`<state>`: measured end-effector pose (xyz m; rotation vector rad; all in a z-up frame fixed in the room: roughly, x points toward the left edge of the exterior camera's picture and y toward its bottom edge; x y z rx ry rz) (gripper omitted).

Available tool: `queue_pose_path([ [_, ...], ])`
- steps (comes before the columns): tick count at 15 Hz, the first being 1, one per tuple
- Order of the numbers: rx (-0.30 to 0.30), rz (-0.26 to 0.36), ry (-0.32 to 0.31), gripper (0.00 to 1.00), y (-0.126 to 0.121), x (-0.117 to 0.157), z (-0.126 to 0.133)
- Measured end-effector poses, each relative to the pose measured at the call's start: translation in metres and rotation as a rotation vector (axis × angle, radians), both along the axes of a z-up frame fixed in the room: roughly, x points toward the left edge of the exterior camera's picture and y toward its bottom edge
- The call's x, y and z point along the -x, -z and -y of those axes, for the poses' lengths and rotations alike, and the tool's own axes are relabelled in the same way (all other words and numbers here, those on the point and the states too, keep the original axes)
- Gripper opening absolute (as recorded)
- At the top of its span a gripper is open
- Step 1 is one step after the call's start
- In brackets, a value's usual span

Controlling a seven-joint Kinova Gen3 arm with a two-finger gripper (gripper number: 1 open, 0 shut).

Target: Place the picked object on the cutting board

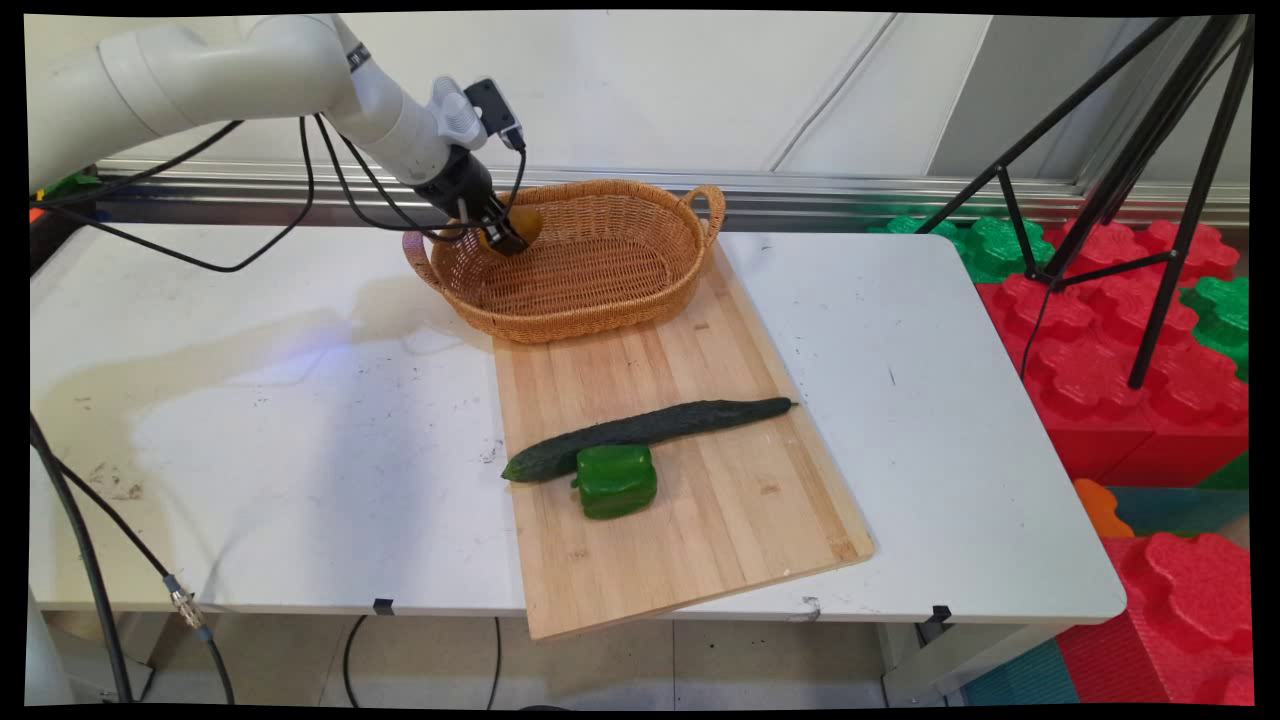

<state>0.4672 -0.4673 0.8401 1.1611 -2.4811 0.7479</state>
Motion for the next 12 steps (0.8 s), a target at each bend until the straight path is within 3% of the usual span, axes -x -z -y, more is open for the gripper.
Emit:
queue_pose_path([
  [5, 0.030, -0.025, 0.032, 0.00, -0.031, 0.006, -0.018],
  [12, 0.071, -0.092, 0.134, 0.00, -0.087, 0.017, -0.048],
])
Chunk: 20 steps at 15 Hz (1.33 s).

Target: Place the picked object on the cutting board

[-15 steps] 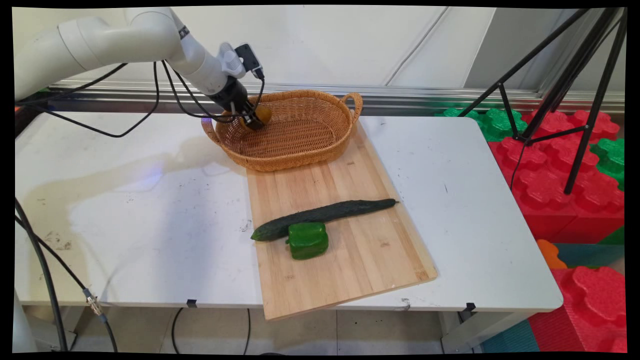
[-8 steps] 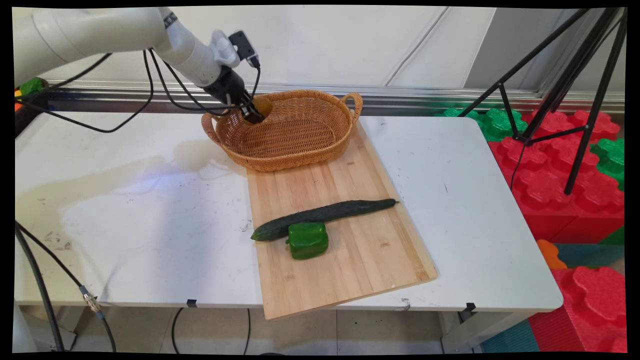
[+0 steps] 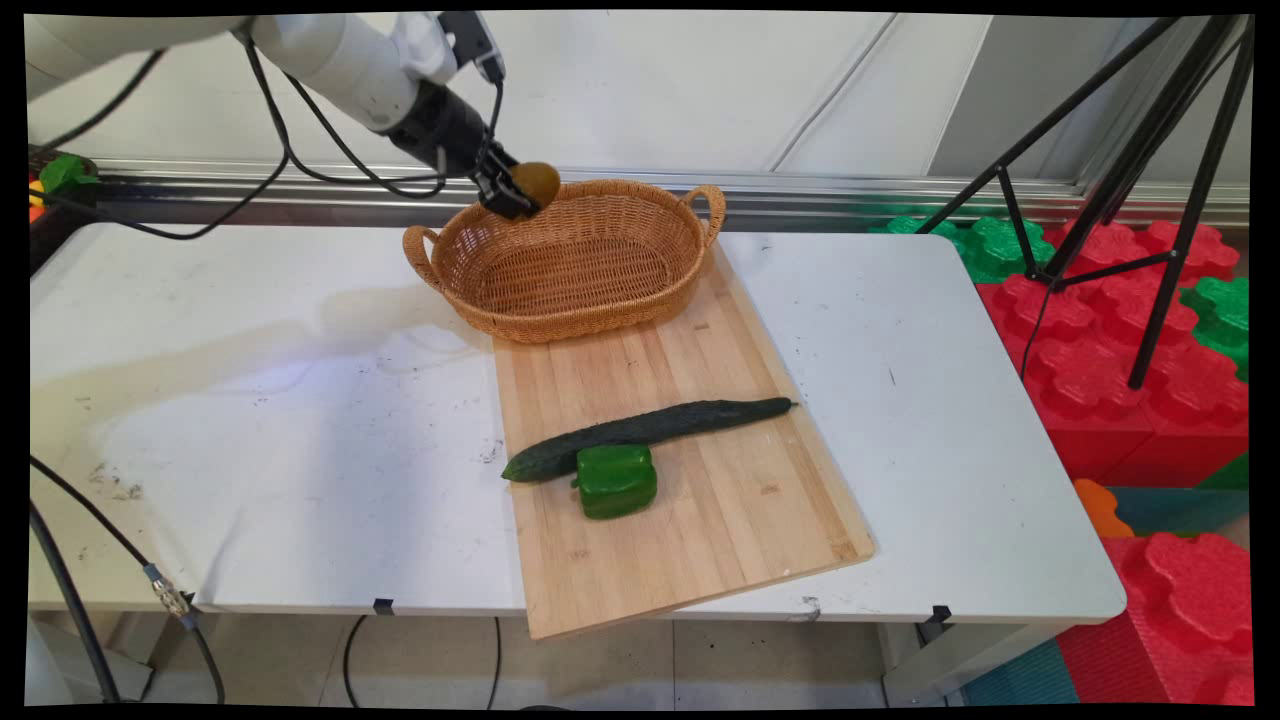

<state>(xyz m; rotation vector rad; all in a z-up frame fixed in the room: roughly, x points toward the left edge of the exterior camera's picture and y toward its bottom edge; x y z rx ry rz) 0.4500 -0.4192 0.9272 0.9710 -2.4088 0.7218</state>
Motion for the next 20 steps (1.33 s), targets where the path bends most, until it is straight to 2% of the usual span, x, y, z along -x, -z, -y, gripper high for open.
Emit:
queue_pose_path([
  [4, -0.005, -0.087, 0.070, 0.00, -0.031, 0.012, -0.021],
  [11, -0.049, -0.209, 0.186, 0.00, -0.055, 0.041, -0.051],
  [16, -0.094, -0.277, 0.231, 0.00, -0.045, 0.070, -0.054],
  [20, -0.131, -0.286, 0.246, 0.00, -0.021, 0.093, -0.044],
])
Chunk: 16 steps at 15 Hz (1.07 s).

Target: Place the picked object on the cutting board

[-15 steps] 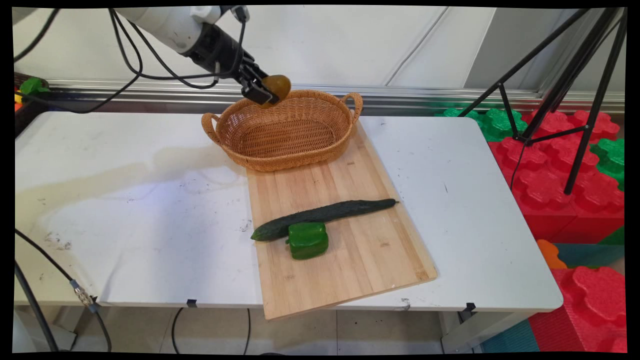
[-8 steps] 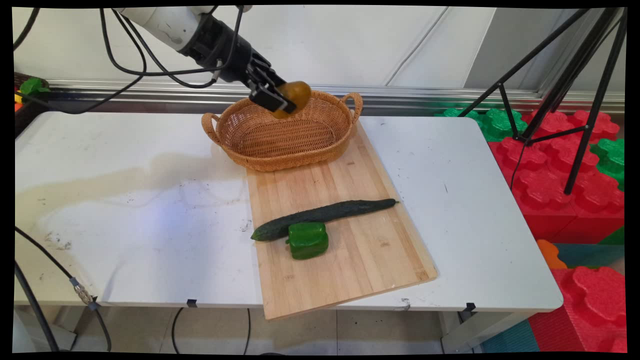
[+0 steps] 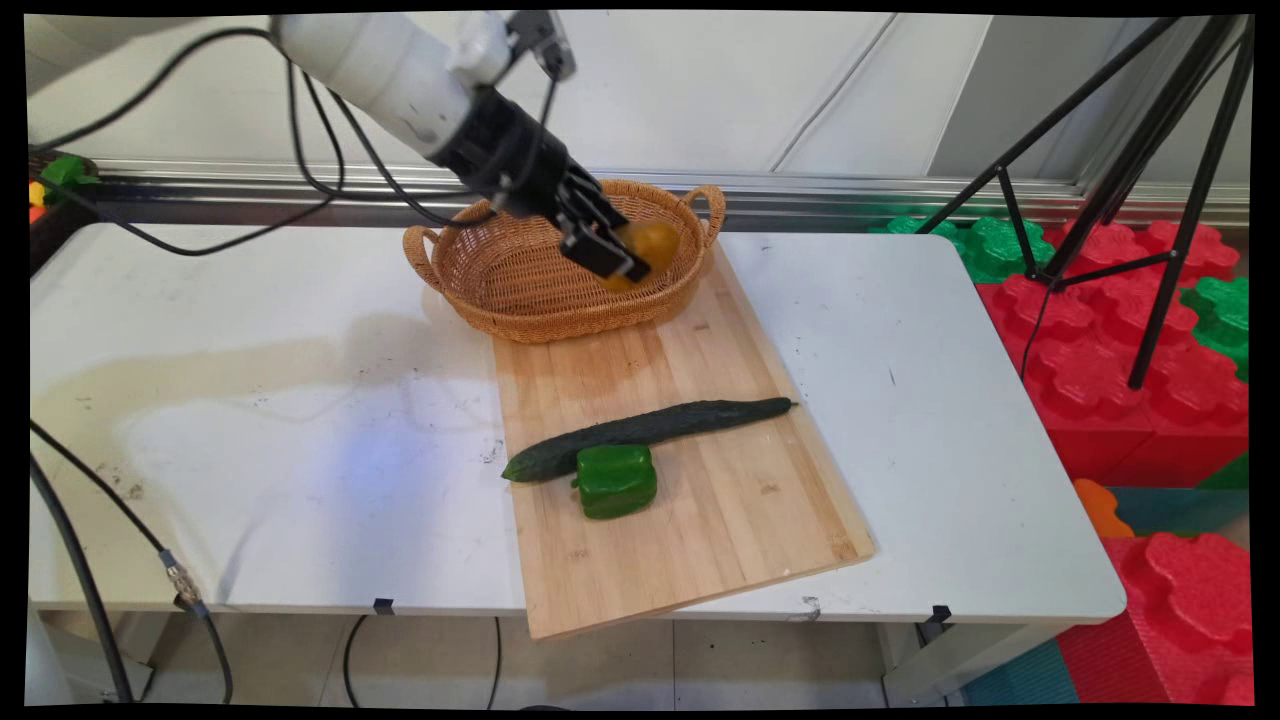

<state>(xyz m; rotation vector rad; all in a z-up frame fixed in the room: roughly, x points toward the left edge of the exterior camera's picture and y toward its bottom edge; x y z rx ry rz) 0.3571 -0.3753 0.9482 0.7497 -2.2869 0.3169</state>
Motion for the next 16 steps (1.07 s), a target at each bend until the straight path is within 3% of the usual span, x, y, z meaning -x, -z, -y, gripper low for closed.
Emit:
queue_pose_path([
  [11, -0.127, 0.061, 0.011, 0.00, 0.095, 0.056, 0.051],
  [16, -0.143, 0.091, 0.025, 0.00, 0.124, 0.072, 0.065],
])
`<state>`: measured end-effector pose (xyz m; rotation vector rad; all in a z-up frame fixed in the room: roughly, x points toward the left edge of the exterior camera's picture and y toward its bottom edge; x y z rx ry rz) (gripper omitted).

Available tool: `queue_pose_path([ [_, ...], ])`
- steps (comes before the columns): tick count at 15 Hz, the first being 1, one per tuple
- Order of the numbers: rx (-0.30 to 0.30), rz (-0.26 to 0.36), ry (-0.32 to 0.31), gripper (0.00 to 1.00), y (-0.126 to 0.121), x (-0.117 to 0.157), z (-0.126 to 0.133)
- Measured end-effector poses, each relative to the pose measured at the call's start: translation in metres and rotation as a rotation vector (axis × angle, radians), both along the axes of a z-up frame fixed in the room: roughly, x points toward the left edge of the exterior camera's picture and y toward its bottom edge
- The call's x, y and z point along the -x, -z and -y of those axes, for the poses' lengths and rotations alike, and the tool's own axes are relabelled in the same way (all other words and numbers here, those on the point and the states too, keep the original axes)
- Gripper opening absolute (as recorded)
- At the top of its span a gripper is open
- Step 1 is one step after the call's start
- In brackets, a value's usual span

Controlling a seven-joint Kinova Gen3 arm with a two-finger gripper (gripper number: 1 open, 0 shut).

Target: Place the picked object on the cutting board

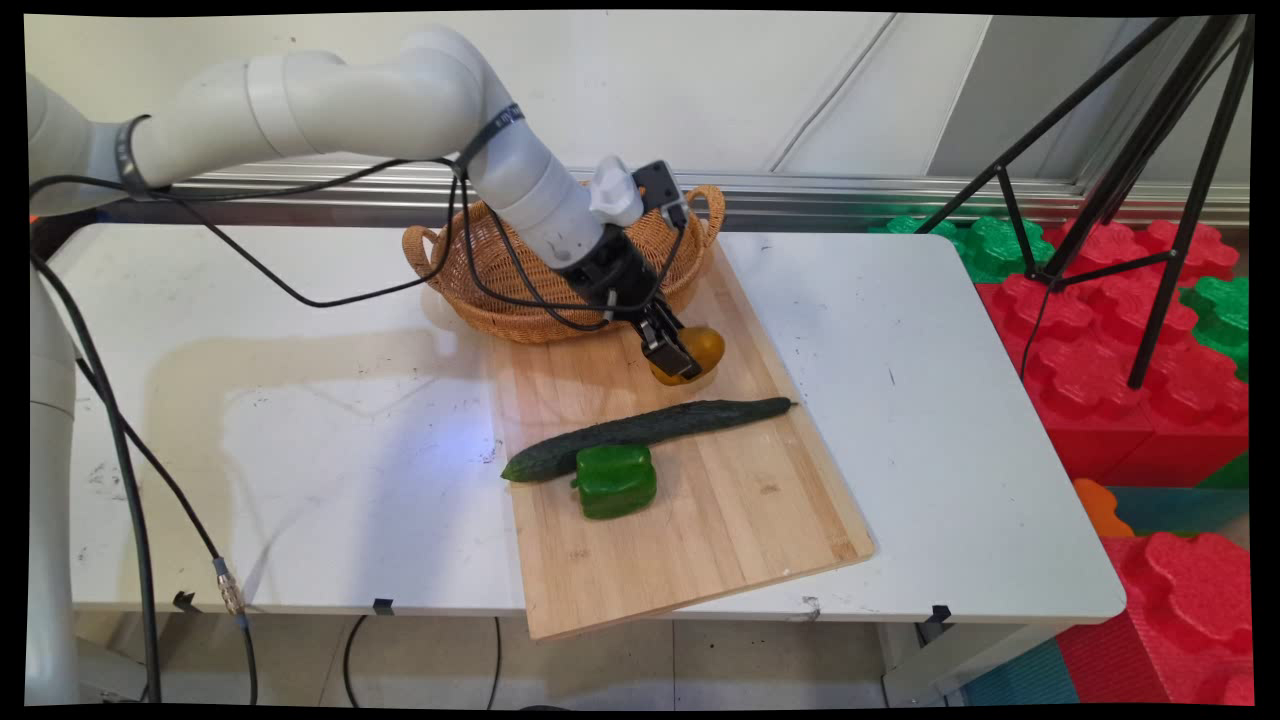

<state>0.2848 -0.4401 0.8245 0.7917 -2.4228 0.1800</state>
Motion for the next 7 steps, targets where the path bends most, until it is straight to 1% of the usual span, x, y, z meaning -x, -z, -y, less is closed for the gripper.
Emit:
queue_pose_path([
  [4, 0.003, 0.015, 0.011, 0.00, 0.014, 0.008, 0.008],
  [5, 0.006, 0.015, 0.014, 1.00, 0.016, 0.010, 0.010],
  [7, 0.012, 0.016, 0.019, 1.00, 0.018, 0.013, 0.012],
])
